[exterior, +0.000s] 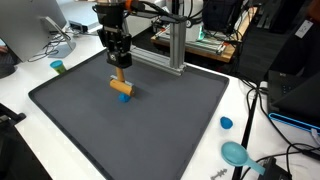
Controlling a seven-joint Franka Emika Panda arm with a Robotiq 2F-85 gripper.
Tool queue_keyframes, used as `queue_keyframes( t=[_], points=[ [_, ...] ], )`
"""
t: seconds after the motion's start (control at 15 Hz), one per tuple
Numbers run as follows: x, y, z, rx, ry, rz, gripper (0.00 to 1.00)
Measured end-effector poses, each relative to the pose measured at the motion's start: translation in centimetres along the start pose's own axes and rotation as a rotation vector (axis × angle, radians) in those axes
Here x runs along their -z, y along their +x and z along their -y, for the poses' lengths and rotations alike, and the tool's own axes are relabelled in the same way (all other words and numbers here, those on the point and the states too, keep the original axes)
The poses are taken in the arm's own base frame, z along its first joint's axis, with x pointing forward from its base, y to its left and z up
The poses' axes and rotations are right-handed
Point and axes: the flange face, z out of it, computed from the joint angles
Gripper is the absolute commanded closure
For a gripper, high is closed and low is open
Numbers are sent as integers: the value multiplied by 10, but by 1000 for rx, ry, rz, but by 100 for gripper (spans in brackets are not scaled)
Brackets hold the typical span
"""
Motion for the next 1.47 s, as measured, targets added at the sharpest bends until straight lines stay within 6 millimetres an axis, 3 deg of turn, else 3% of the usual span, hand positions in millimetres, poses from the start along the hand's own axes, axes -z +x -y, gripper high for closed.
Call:
queue_keyframes(
  t=[0.47,1.07,1.27,1.47],
  points=[
    [-9,5,-1,16,-2,-18,78],
    [-34,15,-10,-13,44,-3,78],
    [-31,18,-14,-19,40,-50,78],
    [-10,21,-9,11,9,-124,78]
  ],
)
